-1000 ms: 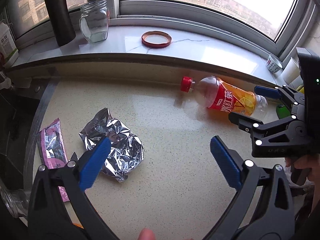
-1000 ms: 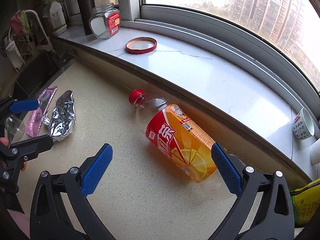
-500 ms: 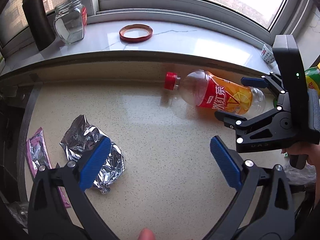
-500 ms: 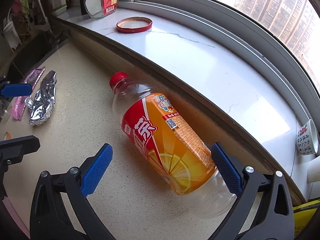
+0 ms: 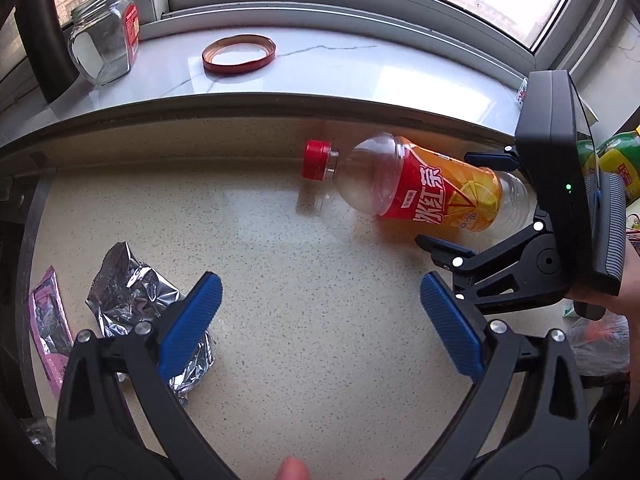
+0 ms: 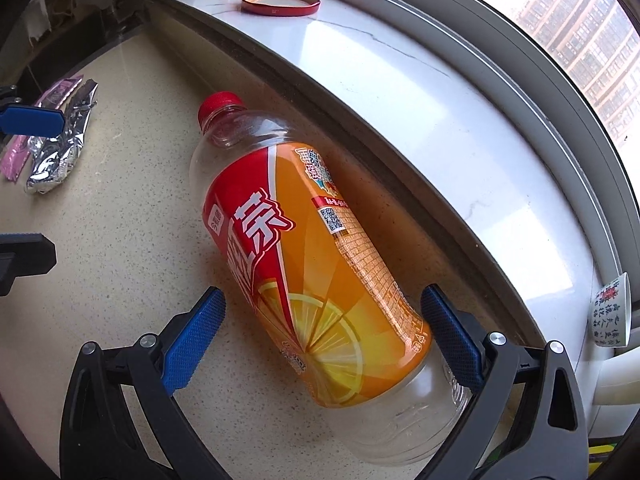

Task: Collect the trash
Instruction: 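Move the right gripper toward the orange-labelled iced tea bottle, then close the right gripper on the bottle and lift it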

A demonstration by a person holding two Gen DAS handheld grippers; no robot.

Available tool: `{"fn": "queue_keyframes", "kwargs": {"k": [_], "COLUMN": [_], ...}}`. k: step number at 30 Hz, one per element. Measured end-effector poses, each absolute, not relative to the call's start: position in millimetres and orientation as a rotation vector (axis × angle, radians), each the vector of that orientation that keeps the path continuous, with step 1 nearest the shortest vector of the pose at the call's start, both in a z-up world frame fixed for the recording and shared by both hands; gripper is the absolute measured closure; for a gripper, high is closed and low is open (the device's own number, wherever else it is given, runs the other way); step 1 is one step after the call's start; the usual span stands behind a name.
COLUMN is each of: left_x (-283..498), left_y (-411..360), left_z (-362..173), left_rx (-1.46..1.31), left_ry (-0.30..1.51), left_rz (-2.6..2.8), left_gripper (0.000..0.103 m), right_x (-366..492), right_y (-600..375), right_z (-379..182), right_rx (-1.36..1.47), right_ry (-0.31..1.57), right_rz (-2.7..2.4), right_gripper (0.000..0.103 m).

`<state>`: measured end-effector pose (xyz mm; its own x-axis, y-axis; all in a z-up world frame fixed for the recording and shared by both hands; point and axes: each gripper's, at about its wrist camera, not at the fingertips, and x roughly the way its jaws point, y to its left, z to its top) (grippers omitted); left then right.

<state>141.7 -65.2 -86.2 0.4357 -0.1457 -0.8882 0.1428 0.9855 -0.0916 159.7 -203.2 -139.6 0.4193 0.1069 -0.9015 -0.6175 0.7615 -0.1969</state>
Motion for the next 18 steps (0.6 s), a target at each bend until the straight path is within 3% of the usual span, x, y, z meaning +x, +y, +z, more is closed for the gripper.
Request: {"fn": "queue_keyframes", "kwargs": {"k": [3, 5, 18], "left_x": [147, 151, 157], "left_y": [-70, -75, -89], "left_z": [-89, -92, -106], "left_rx": [0.016, 0.026, 0.037], "left_ry": [1.104, 1.106, 1.107], "left_rz": [-0.184, -0.187, -0.208], "left_gripper": [0.006, 0.006, 0.006], "right_x": [158, 158, 146], "right_y": [-201, -200, -208], "right_z": [-143, -146, -151], "right_rx": [-0.58, -0.592, -0.614], "right_ry": [1.035, 1.036, 1.024], "right_rz": [0.491, 0.481, 0.493], "right_gripper": [0.008, 0.028, 0.03]}}
